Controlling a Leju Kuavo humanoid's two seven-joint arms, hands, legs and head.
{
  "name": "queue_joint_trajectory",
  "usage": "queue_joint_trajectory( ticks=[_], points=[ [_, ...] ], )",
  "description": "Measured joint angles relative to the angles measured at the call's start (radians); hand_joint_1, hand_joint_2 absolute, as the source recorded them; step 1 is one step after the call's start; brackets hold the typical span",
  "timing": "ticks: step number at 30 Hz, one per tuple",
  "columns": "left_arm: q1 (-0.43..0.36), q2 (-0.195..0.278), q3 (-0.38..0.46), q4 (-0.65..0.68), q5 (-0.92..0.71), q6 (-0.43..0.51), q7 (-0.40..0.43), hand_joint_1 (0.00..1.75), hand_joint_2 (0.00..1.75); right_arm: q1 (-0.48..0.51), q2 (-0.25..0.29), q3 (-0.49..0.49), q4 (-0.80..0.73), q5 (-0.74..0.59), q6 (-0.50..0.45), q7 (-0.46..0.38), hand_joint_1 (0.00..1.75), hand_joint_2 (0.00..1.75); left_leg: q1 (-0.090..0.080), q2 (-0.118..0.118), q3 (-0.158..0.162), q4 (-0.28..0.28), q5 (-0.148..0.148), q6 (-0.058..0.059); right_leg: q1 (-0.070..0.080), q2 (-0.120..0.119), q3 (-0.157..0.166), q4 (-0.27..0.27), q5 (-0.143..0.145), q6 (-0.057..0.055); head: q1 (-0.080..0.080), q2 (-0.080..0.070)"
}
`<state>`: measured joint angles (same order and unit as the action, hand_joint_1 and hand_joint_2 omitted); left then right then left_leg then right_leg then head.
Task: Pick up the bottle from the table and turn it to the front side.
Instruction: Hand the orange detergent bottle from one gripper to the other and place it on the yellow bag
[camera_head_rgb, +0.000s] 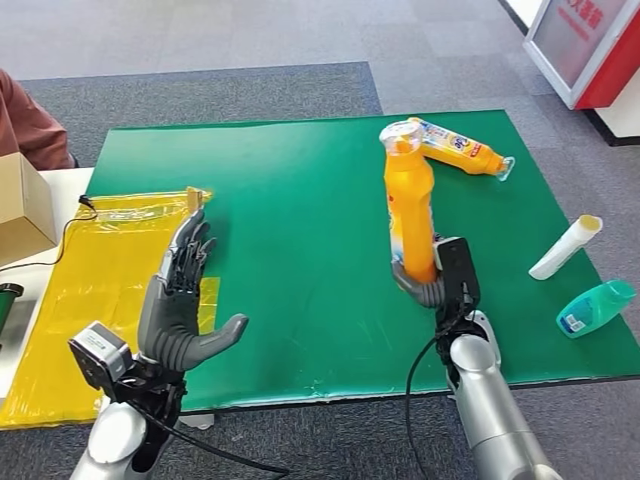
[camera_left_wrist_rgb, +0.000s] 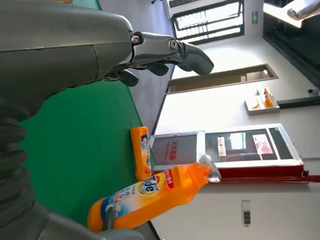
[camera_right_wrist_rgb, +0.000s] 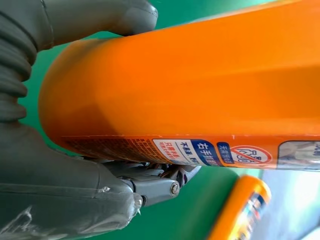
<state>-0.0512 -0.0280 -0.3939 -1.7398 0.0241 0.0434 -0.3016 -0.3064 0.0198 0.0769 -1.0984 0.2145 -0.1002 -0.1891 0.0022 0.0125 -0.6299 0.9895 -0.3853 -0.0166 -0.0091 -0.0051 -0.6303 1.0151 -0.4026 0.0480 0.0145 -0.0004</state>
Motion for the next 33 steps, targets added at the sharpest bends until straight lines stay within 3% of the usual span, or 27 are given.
queue_joint_trajectory(
  ticks=[7, 13, 17, 20, 24, 28, 33],
  points=[
    [-0.01, 0.016, 0.012, 0.053, 0.114, -0.025, 0.003, 0.0, 1.75, -0.016, 0.016, 0.02, -0.026, -0.175, 0.14, -0.03, 1.75, 1.75, 0.0, 0.0, 0.0, 0.0, 0.0, 0.0, 0.0, 0.0, 0.0, 0.0, 0.0, 0.0, 0.0, 0.0],
    [-0.017, 0.024, 0.028, 0.096, 0.14, -0.038, -0.001, 0.0, 1.75, -0.02, 0.017, 0.037, -0.032, -0.22, 0.178, -0.047, 1.75, 1.75, 0.0, 0.0, 0.0, 0.0, 0.0, 0.0, 0.0, 0.0, 0.0, 0.0, 0.0, 0.0, 0.0, 0.0],
    [-0.017, 0.015, 0.039, 0.101, 0.322, -0.106, -0.021, 0.0, 1.75, 0.007, 0.017, 0.054, -0.081, -0.371, 0.347, -0.153, 1.75, 1.75, 0.0, 0.0, 0.0, 0.0, 0.0, 0.0, 0.0, 0.0, 0.0, 0.0, 0.0, 0.0, 0.0, 0.0],
    [-0.019, 0.011, 0.048, 0.101, 0.451, -0.161, -0.005, 0.0, 1.75, 0.037, 0.017, 0.082, -0.142, -0.393, 0.394, -0.214, 1.75, 1.75, 0.0, 0.0, 0.0, 0.0, 0.0, 0.0, 0.0, 0.0, 0.0, 0.0, 0.0, 0.0, 0.0, 0.0],
    [-0.039, 0.011, 0.051, 0.104, 0.598, -0.247, 0.06, 0.0, 1.75, 0.068, 0.02, 0.123, -0.228, -0.332, 0.37, -0.298, 1.75, 1.75, 0.0, 0.0, 0.0, 0.0, 0.0, 0.0, 0.0, 0.0, 0.0, 0.0, -0.001, 0.0, 0.0, 0.0],
    [-0.074, 0.015, 0.046, 0.112, 0.645, -0.323, 0.084, 0.0, 1.75, 0.085, 0.026, 0.178, -0.317, -0.116, 0.225, -0.366, 1.75, 1.75, 0.0, 0.0, 0.0, 0.0, 0.0, 0.0, 0.0, 0.0, 0.0, 0.0, 0.0, 0.0, 0.0, 0.0],
    [-0.109, 0.021, 0.033, 0.112, 0.64, -0.343, 0.089, 0.0, 1.75, 0.104, 0.033, 0.257, -0.381, 0.066, 0.073, -0.387, 1.75, 1.75, 0.0, 0.0, 0.0, 0.0, 0.0, 0.0, 0.0, 0.0, 0.0, 0.0, 0.0, 0.0, 0.0, 0.0]
  ],
)
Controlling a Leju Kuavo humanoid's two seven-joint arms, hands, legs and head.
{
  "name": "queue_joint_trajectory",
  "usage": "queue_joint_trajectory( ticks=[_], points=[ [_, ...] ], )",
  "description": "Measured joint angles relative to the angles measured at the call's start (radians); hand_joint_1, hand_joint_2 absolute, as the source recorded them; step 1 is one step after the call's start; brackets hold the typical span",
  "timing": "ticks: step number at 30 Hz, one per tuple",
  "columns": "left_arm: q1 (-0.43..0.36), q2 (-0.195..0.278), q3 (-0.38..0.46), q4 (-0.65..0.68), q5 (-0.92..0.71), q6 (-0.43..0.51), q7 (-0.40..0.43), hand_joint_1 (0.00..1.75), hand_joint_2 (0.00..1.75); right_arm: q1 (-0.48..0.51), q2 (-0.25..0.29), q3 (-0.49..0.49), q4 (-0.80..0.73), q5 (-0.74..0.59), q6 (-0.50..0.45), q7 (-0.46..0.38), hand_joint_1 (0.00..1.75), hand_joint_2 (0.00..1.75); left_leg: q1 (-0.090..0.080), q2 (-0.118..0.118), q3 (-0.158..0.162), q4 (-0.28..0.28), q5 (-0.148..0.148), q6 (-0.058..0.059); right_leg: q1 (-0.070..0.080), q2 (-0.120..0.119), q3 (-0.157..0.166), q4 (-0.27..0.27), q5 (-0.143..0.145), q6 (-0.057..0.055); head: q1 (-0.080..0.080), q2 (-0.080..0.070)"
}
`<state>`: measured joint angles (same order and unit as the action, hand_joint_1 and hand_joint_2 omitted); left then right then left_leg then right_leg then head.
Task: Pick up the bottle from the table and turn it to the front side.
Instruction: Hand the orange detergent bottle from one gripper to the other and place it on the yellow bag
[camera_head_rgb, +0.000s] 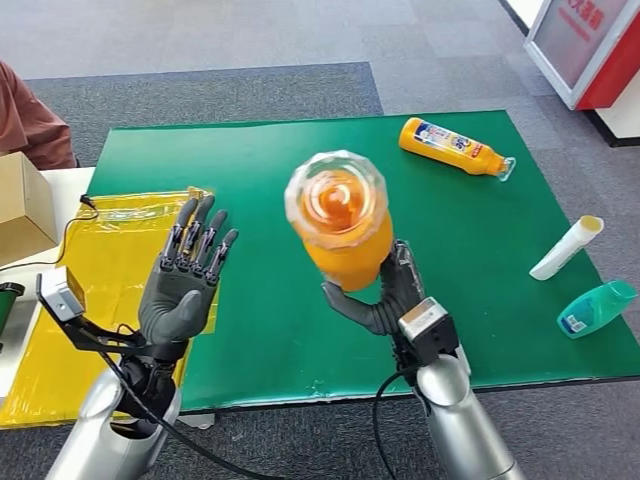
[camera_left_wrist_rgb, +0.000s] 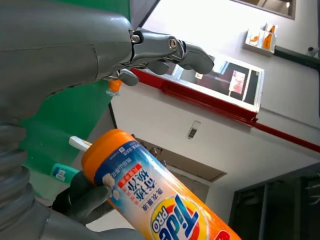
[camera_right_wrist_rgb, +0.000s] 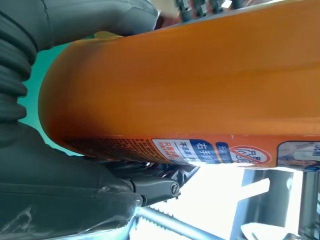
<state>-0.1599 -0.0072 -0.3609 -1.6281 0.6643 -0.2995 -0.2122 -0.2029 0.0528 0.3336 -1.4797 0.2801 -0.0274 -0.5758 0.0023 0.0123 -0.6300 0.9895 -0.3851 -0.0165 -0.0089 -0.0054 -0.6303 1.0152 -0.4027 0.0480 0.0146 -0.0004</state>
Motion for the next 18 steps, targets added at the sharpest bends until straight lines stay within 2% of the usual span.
queue_joint_trajectory(
  ticks=[7, 13, 18],
  points=[
    [-0.052, 0.022, -0.04, -0.001, -0.086, -0.022, 0.027, 0.0, 1.75, -0.007, 0.0, 0.103, 0.008, 0.369, -0.296, 0.057, 1.75, 1.75, 0.0, 0.0, 0.0, 0.0, 0.0, 0.0, 0.0, 0.0, 0.0, 0.0, 0.0, 0.0, 0.0, 0.0],
    [-0.095, 0.042, -0.084, -0.001, -0.171, -0.028, 0.045, 0.0, 1.75, -0.027, 0.0, 0.16, 0.047, 0.481, -0.402, 0.107, 1.75, 1.75, 0.0, 0.0, 0.0, 0.0, 0.0, 0.0, 0.0, 0.0, 0.0, 0.0, 0.0, 0.0, 0.0, 0.0],
    [-0.146, 0.072, -0.133, 0.005, -0.302, -0.028, 0.058, 0.0, 1.75, -0.051, 0.0, 0.192, 0.087, 0.571, -0.47, 0.142, 1.75, 1.75, 0.0, 0.0, 0.0, 0.0, 0.0, 0.0, 0.0, 0.0, 0.0, 0.0, 0.0, 0.0, 0.0, 0.0]
  ],
)
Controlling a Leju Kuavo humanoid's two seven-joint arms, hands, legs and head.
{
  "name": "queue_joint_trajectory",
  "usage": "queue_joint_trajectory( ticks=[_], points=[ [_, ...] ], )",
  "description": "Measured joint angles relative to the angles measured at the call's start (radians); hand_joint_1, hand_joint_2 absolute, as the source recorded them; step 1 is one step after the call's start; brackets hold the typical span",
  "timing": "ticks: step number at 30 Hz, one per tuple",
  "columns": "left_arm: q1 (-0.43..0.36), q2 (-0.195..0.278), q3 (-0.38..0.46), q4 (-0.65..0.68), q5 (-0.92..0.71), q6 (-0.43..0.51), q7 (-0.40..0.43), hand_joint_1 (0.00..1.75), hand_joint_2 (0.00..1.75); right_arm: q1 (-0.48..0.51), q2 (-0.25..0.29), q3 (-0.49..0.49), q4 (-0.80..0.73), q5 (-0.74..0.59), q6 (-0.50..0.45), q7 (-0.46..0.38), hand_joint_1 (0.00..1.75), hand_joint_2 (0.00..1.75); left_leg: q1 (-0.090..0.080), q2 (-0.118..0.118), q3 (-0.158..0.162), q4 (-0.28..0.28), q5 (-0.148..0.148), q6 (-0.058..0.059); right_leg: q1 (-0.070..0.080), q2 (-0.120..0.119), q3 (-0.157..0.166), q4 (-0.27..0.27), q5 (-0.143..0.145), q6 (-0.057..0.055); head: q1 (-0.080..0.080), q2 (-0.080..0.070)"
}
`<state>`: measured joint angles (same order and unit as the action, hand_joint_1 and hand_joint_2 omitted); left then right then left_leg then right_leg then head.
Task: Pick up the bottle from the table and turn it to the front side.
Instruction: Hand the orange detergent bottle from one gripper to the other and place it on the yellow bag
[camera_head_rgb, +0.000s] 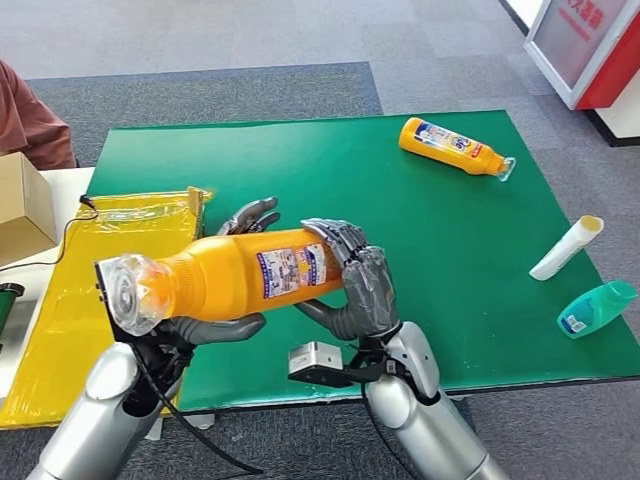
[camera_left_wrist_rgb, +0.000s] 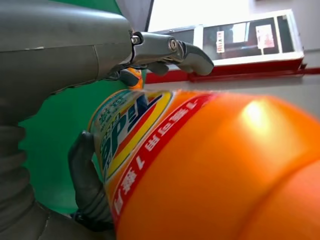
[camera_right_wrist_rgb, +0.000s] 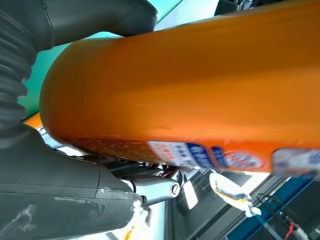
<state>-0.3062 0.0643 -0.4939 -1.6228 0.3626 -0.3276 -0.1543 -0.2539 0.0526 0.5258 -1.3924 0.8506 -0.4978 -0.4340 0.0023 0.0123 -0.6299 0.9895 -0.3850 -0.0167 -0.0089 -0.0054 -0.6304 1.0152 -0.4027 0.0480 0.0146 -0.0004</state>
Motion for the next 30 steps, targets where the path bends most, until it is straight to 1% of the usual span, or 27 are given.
queue_joint_trajectory(
  ticks=[6, 12, 16, 21, 30],
  points=[
    [-0.048, 0.028, -0.031, 0.012, -0.065, 0.01, 0.003, 0.0, 1.75, -0.013, 0.0, 0.022, 0.024, 0.023, -0.019, 0.018, 1.75, 1.75, 0.0, 0.0, 0.0, 0.0, 0.0, 0.0, 0.0, 0.0, 0.0, 0.0, 0.0, 0.0, 0.0, 0.0],
    [-0.081, 0.038, -0.045, 0.027, -0.095, 0.019, 0.004, 0.0, 1.75, -0.024, 0.0, 0.033, 0.039, 0.007, -0.001, 0.025, 1.75, 1.75, 0.0, 0.0, 0.0, 0.0, 0.0, 0.0, 0.0, 0.0, 0.0, 0.0, 0.0, 0.0, 0.0, 0.0],
    [-0.111, 0.039, -0.055, 0.041, -0.118, 0.02, 0.008, 1.75, 1.75, -0.031, -0.001, 0.038, 0.053, -0.011, 0.016, 0.026, 1.75, 1.75, 0.0, 0.0, 0.0, 0.0, 0.0, 0.0, 0.0, 0.0, 0.0, 0.0, 0.0, 0.0, 0.0, 0.0],
    [-0.13, 0.042, -0.068, 0.05, -0.159, 0.031, 0.011, 1.75, 1.75, -0.036, -0.001, 0.038, 0.063, -0.015, 0.018, 0.035, 1.75, 1.75, 0.0, 0.0, 0.0, 0.0, 0.0, 0.0, 0.0, 0.0, 0.0, 0.0, 0.0, 0.0, 0.0, 0.0],
    [-0.129, 0.043, -0.074, 0.06, -0.198, 0.067, 0.022, 1.75, 1.75, -0.029, -0.002, 0.035, 0.092, -0.013, 0.019, 0.05, 1.75, 1.75, 0.0, 0.0, 0.0, 0.0, 0.0, 0.0, 0.0, 0.0, -0.001, 0.0, 0.0, 0.0, 0.0, 0.0]
  ],
)
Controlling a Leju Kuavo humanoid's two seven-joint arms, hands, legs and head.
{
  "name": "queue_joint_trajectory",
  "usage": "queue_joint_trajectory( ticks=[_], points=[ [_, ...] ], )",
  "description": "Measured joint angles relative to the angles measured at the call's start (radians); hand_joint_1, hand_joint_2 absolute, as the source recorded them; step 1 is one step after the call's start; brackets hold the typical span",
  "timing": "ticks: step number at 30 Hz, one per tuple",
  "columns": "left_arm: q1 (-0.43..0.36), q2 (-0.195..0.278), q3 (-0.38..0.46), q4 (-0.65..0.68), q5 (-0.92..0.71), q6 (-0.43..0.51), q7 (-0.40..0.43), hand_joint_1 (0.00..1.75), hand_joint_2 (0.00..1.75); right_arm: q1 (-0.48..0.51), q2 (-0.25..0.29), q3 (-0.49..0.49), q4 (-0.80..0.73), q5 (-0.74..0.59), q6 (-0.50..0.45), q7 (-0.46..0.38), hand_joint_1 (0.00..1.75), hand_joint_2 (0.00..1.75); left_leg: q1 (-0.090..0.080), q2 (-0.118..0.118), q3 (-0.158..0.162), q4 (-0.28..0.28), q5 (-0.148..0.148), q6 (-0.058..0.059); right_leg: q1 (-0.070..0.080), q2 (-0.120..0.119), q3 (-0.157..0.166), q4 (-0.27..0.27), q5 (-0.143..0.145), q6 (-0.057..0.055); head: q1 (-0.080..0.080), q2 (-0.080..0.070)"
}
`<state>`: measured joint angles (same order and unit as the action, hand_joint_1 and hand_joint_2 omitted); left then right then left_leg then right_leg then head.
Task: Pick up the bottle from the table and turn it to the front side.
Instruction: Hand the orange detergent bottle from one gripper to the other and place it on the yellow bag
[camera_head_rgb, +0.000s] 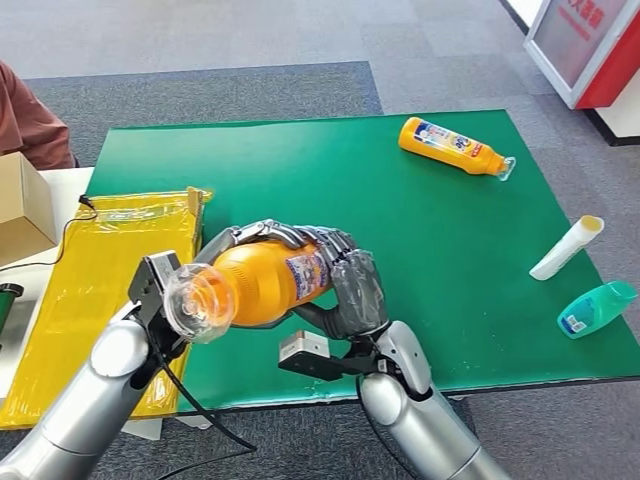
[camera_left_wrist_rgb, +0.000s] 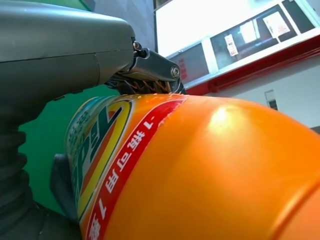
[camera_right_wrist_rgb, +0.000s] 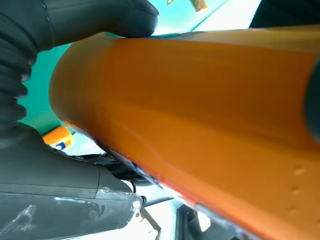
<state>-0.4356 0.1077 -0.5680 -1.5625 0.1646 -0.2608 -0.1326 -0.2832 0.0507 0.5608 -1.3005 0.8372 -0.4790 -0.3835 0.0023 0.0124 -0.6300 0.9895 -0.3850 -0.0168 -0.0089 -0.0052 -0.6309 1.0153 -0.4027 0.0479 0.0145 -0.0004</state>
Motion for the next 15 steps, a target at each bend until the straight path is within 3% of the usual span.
queue_joint_trajectory(
  ticks=[6, 7, 10, 11, 13, 15],
  points=[
    [0.017, -0.006, -0.001, 0.0, -0.033, 0.033, 0.005, 1.75, 1.75, 0.0, 0.0, -0.009, 0.02, 0.006, 0.009, 0.017, 1.75, 1.75, 0.0, 0.0, 0.0, 0.0, 0.0, 0.0, 0.0, 0.0, 0.0, 0.0, 0.0, 0.0, 0.0, 0.0],
    [0.019, -0.007, -0.001, 0.0, -0.036, 0.035, 0.005, 1.75, 1.75, 0.0, 0.0, -0.01, 0.023, 0.006, 0.009, 0.019, 1.41, 1.75, 0.0, 0.0, 0.0, 0.0, 0.0, 0.0, 0.0, 0.0, 0.0, 0.0, 0.0, 0.0, 0.0, 0.0],
    [0.024, -0.008, -0.001, 0.0, -0.039, 0.041, 0.005, 1.75, 1.75, 0.001, 0.0, -0.012, 0.029, 0.007, 0.009, 0.02, 0.1, 1.75, 0.0, 0.0, 0.0, 0.0, 0.0, 0.0, 0.0, 0.0, 0.0, 0.0, 0.0, 0.0, 0.0, 0.0],
    [0.025, -0.009, 0.0, 0.0, -0.044, 0.046, 0.005, 1.75, 1.75, 0.001, 0.0, -0.013, 0.031, 0.007, 0.009, 0.021, 0.0, 1.75, 0.0, 0.0, 0.0, 0.0, 0.0, 0.0, 0.0, 0.0, 0.0, 0.0, 0.0, 0.0, 0.0, 0.0],
    [0.03, -0.01, 0.003, -0.002, -0.075, 0.071, -0.001, 1.75, 1.75, 0.004, 0.0, -0.019, 0.036, -0.002, 0.012, 0.027, 0.0, 1.75, 0.0, 0.0, 0.0, 0.0, 0.0, 0.0, 0.0, 0.0, 0.0, 0.0, 0.0, 0.0, 0.0, 0.0],
    [0.045, -0.012, 0.012, -0.014, -0.176, 0.154, -0.016, 1.75, 1.75, 0.01, 0.0, -0.038, 0.041, -0.032, 0.026, 0.034, 0.0, 1.75, 0.0, 0.0, 0.0, 0.0, 0.0, 0.0, 0.0, 0.0, 0.0, 0.0, 0.0, 0.0, 0.0, 0.0]
  ],
)
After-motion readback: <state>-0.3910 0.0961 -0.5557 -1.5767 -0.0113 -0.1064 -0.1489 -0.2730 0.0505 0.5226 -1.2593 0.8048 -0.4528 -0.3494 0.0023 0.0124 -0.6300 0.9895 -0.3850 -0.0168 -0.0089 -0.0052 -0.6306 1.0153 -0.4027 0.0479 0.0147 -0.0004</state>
